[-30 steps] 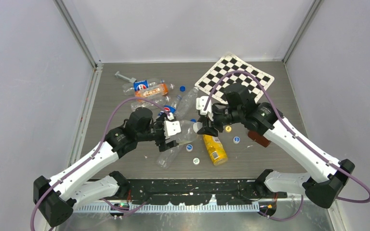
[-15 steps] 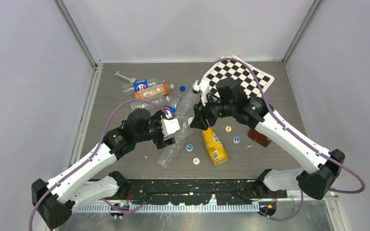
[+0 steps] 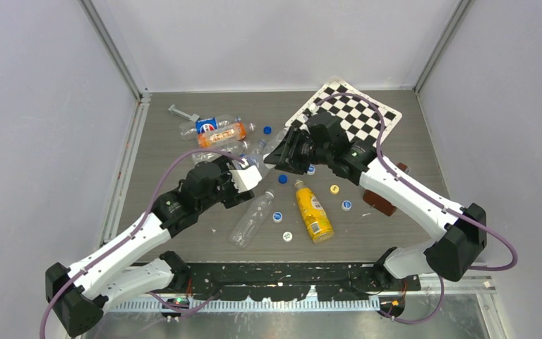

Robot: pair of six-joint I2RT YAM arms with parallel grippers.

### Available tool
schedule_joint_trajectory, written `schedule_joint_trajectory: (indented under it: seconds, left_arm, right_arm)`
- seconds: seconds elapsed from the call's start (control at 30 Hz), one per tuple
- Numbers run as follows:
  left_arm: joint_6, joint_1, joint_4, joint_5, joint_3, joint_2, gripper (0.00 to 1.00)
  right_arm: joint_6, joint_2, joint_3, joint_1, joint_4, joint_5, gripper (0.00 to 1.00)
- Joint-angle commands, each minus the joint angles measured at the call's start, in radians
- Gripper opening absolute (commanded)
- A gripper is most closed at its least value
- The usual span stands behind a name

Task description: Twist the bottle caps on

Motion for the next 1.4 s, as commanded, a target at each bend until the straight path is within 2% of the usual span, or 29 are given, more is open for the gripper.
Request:
schedule_joint_trajectory:
  seconds: [0.0, 0.1, 0.13, 0.17, 0.2, 0.23, 0.27, 0.3, 0.33, 0.43, 0.53, 0.7, 0.8, 0.83, 0.9, 0.93, 1.1, 1.23, 1.37]
  left_arm:
    - [-0.012, 0.001, 0.165, -0.119, 0.014, -0.024, 0.0]
    - [-0.064, 0.001, 0.172, -0.103, 0.017, -0.015, 0.0]
    - [-0.084, 0.001, 0.173, -0.101, 0.021, -0.011, 0.0]
    - [-0.102, 0.0, 0.171, -0.096, 0.025, -0.005, 0.0]
    - [-0.121, 0.001, 0.17, -0.089, 0.03, 0.0, 0.0]
    - [-0.139, 0.001, 0.169, -0.08, 0.033, 0.005, 0.0]
    - [-0.156, 0.001, 0.171, -0.069, 0.034, 0.01, 0.0]
    - [-0.174, 0.001, 0.174, -0.058, 0.035, 0.014, 0.0]
    - [-0.194, 0.001, 0.176, -0.047, 0.036, 0.018, 0.0]
    - [-0.237, 0.001, 0.182, -0.026, 0.043, 0.025, 0.0]
    - [-0.265, 0.001, 0.178, -0.006, 0.051, 0.023, 0.0]
    - [-0.295, 0.001, 0.164, 0.004, 0.063, 0.021, 0.0]
    - [-0.31, 0.001, 0.158, 0.025, 0.069, 0.017, 0.0]
    - [-0.315, 0.001, 0.159, 0.031, 0.069, 0.016, 0.0]
    - [-0.324, 0.001, 0.164, 0.039, 0.067, 0.016, 0.0]
    - [-0.328, 0.001, 0.167, 0.04, 0.066, 0.019, 0.0]
    - [-0.346, 0.001, 0.174, 0.06, 0.065, 0.037, 0.0]
    - [-0.358, 0.001, 0.18, 0.08, 0.064, 0.047, 0.0]
    - [-0.361, 0.001, 0.187, 0.09, 0.06, 0.048, 0.0]
  right_arm:
    - [0.119, -0.009, -0.019, 0.003, -0.004, 0.065, 0.09]
    - [-0.006, -0.065, -0.022, 0.004, 0.055, 0.125, 0.36]
    - [-0.065, -0.082, -0.03, 0.004, 0.079, 0.134, 0.42]
    - [-0.089, -0.12, -0.058, 0.003, 0.139, 0.152, 0.52]
    - [-0.125, -0.136, -0.075, 0.002, 0.17, 0.16, 0.56]
    - [-0.139, -0.166, -0.106, 0.003, 0.232, 0.176, 0.76]
    - [-0.163, -0.18, -0.121, 0.003, 0.262, 0.184, 0.88]
    - [-0.174, -0.203, -0.148, 0.004, 0.311, 0.195, 0.97]
    - [-0.193, -0.218, -0.16, 0.004, 0.336, 0.196, 0.99]
    - [-0.224, -0.244, -0.235, 0.003, 0.468, 0.196, 1.0]
    - [-0.21, -0.283, -0.361, 0.002, 0.675, 0.209, 1.0]
    - [-0.213, -0.296, -0.467, 0.0, 0.835, 0.229, 1.0]
    - [-0.233, -0.308, -0.526, -0.01, 0.983, 0.169, 1.0]
    - [-0.286, -0.324, -0.543, -0.012, 1.007, 0.144, 1.0]
    - [-0.329, -0.324, -0.612, -0.015, 1.179, 0.13, 1.0]
    - [-0.338, -0.319, -0.638, -0.017, 1.204, 0.123, 1.0]
    - [-0.312, -0.246, -0.552, -0.021, 1.154, 0.049, 1.0]
    - [-0.298, -0.2, -0.521, -0.021, 1.166, 0.05, 1.0]
    - [-0.293, -0.149, -0.485, -0.02, 1.151, 0.051, 0.94]
